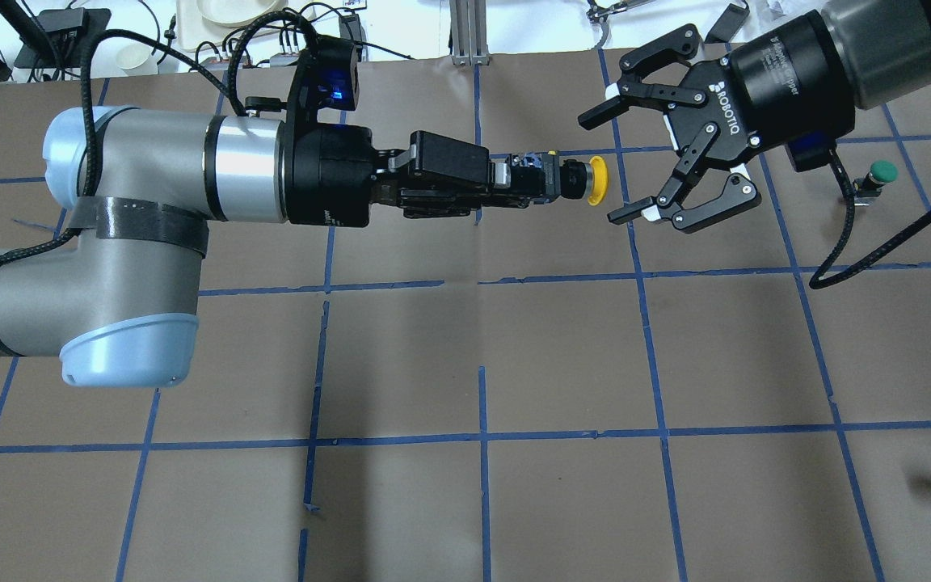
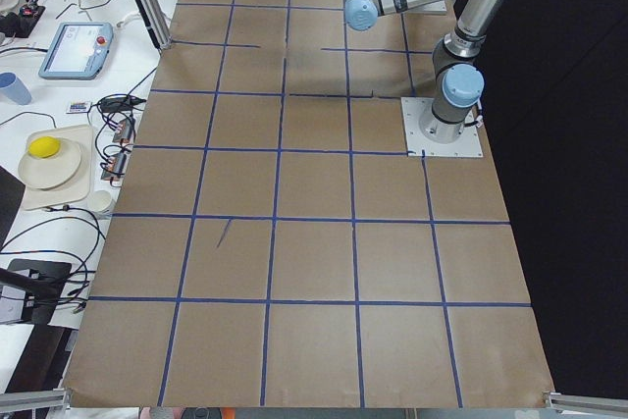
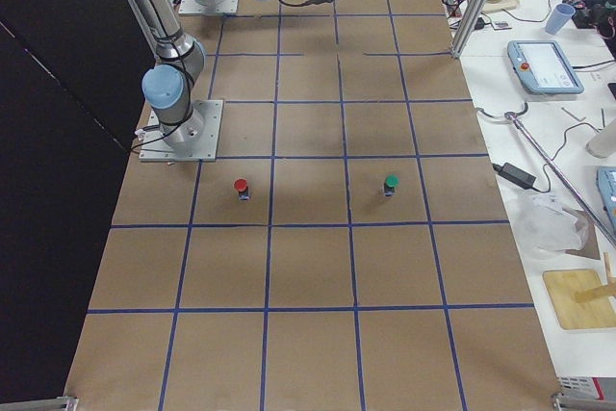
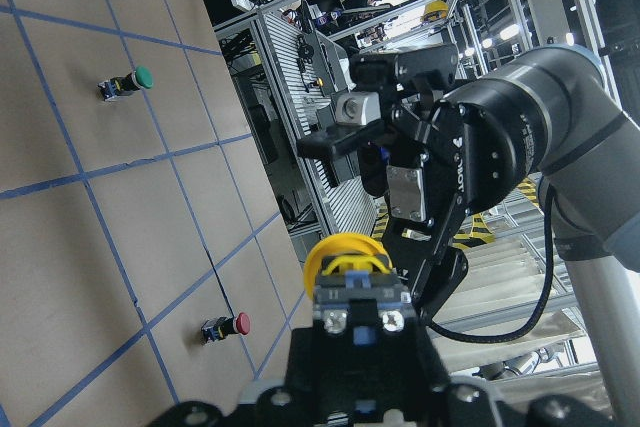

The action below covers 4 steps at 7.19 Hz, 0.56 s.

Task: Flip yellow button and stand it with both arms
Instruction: 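Bring the open right gripper to the yellow button's base beside the left gripper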

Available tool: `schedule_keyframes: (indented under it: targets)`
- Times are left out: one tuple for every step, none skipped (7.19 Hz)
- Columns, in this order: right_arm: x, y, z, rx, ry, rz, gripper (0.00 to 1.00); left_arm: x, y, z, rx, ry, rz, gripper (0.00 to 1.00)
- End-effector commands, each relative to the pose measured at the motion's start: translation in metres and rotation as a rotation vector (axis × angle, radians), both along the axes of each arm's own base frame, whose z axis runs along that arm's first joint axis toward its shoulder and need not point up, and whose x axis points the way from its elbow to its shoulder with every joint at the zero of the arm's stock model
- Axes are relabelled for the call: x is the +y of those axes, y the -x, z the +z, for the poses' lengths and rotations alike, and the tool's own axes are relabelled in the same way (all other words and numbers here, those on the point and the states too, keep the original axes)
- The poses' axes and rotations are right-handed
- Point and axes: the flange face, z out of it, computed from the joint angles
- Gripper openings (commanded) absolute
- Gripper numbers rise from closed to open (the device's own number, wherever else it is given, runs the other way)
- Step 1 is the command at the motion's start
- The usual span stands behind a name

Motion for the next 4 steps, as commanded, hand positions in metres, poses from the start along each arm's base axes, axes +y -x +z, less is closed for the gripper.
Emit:
schedule_keyframes:
  targets:
    - [-0.0024,-0.0039,0.0063,-0.068,0.012,-0.026,0.81,-0.0002,0.0000,-0.0004,0.000,-0.003,0.000,0.09]
    - [-0.0027,-0.0042,0.0069,-0.073,0.016,-0.027,0.81,-0.0008,0.0001,-0.0003,0.001,-0.011,0.001,0.09]
    - [-0.0030,-0.0041,0.0054,-0.073,0.010,-0.028,0.81,-0.0008,0.0001,-0.0003,0.001,-0.021,0.003,0.10]
    - [-0.0027,-0.0038,0.0048,-0.067,0.010,-0.025,0.81,-0.0008,0.0001,-0.0003,0.001,-0.021,0.003,0.10]
